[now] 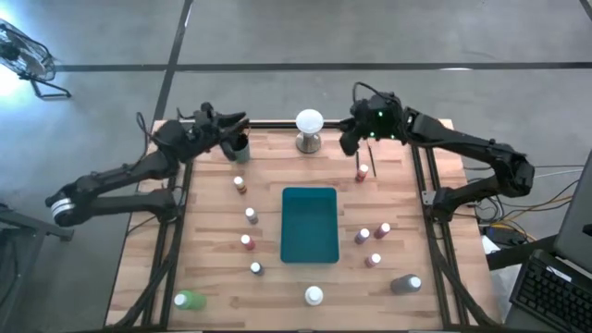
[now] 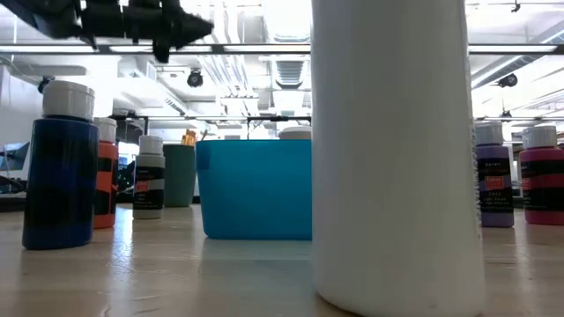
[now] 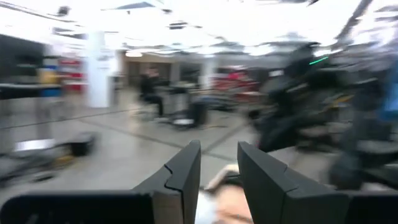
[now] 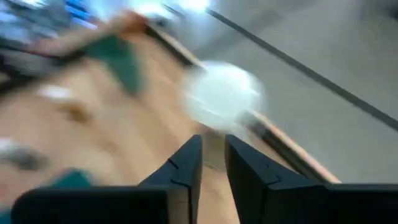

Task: Pick & Place Paint Supplies
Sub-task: Put the yellow paint brush into the green cup

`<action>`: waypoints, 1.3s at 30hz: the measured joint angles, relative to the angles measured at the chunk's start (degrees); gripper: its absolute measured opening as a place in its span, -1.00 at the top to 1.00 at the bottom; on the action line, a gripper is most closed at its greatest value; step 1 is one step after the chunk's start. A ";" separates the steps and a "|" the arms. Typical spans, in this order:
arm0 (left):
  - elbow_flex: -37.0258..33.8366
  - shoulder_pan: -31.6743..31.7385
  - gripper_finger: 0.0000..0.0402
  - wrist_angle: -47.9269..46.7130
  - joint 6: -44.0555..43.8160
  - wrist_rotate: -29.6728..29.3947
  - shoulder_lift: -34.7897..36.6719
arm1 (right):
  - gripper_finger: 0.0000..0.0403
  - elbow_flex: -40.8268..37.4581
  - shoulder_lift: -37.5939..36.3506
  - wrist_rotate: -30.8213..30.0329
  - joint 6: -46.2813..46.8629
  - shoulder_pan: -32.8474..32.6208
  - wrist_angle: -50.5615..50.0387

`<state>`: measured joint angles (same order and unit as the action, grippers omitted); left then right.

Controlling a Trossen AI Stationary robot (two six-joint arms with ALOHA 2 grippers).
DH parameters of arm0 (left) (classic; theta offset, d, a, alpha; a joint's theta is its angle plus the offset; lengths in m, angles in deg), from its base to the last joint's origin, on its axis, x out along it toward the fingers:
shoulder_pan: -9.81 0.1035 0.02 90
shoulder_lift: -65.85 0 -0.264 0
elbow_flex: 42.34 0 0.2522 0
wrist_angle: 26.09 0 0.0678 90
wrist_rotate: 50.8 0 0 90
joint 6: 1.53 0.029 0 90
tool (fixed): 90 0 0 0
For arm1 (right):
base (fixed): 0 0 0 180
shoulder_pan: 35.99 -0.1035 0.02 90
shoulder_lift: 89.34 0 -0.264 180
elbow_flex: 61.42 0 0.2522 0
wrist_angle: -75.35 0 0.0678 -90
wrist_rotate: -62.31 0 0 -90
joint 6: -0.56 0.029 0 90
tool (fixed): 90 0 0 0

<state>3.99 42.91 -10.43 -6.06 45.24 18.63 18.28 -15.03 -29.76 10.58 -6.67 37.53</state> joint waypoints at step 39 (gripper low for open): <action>7.57 -0.31 0.44 -5.51 -6.76 6.36 -0.12 | 0.24 1.15 22.99 4.95 11.51 27.95 -15.05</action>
<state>11.57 42.60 -15.94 -12.81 51.60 18.51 19.43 7.96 -24.81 22.09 21.29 22.48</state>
